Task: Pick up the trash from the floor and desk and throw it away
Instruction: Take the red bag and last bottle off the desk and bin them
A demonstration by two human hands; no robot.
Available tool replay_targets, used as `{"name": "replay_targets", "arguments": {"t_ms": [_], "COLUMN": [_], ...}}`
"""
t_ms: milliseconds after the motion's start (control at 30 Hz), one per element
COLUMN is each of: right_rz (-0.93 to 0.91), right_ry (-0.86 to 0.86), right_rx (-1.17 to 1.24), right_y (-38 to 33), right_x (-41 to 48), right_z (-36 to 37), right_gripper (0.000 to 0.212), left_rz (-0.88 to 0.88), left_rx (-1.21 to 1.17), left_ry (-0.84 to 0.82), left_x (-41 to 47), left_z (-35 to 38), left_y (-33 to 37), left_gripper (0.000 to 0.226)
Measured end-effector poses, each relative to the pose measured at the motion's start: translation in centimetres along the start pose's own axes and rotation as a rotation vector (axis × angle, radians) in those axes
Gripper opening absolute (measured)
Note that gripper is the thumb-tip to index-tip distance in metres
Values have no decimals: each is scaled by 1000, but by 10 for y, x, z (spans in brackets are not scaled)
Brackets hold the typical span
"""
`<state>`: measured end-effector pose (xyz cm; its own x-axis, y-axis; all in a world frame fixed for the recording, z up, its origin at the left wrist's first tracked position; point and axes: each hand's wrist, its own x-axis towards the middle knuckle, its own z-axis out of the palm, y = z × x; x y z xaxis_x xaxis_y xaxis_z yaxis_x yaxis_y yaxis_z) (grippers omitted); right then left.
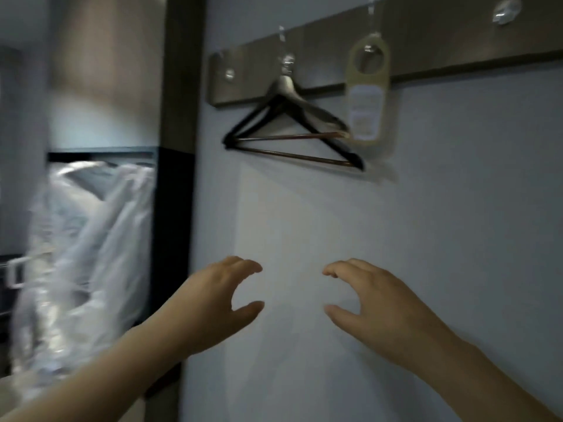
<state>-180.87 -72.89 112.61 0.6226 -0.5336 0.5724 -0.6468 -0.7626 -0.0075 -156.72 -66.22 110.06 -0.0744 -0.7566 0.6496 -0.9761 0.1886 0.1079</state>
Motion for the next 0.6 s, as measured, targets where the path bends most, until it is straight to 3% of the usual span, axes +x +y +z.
{"name": "replay_targets", "arguments": {"t_ms": [333, 600], "right_rz": [-346, -509], "right_ry": [9, -1], "right_rx": [270, 385], "right_y": [-248, -436], "right_x": [123, 198], "right_z": [96, 158], "right_gripper": [52, 48], "left_rz": [-338, -571], "left_rx": [229, 393], "left_ry": [16, 32], "left_x": [-167, -275], "left_z": [-156, -260], "left_y": [-185, -307], "left_gripper": [52, 57]}}
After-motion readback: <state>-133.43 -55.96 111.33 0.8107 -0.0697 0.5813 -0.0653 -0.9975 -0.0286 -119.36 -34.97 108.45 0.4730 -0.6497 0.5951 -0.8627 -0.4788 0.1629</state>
